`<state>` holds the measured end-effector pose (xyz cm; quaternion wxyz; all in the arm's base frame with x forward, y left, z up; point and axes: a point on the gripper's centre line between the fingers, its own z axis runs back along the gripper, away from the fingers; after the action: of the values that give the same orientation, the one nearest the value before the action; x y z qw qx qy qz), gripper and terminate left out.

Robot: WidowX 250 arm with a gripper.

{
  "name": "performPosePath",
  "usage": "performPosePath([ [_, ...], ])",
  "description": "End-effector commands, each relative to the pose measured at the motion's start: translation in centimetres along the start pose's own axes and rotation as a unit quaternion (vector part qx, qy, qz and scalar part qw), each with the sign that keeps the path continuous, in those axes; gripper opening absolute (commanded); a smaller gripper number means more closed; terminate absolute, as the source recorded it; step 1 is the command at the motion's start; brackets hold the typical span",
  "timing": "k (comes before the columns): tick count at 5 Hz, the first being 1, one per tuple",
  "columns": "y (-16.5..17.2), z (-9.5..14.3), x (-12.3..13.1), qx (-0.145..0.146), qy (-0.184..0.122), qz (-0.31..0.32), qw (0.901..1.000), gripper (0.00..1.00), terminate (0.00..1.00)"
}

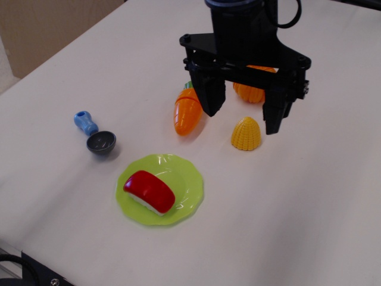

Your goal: Take sushi off plate

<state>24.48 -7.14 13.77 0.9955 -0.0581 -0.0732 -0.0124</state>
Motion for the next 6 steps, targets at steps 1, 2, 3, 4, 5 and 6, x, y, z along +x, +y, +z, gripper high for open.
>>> performPosePath([
  [1,0.0,0.0,0.0,0.0,0.0,0.0,1.0,1.0,0.0],
  [2,2.5,-0.2,-1.3,0.014,-0.024,0.063,0.9976,1.0,0.0],
  [3,5.7,-1.4,-2.8,0.06,-0.047,0.153,0.9852,1.0,0.0],
  [4,8.4,-3.9,-4.0,0.056,-0.066,0.239,0.967,1.0,0.0],
  [5,8.5,-5.4,-4.2,0.061,-0.087,0.334,0.9365,1.0,0.0],
  [6,8.4,-6.3,-5.0,0.073,-0.106,0.431,0.8932,1.0,0.0],
])
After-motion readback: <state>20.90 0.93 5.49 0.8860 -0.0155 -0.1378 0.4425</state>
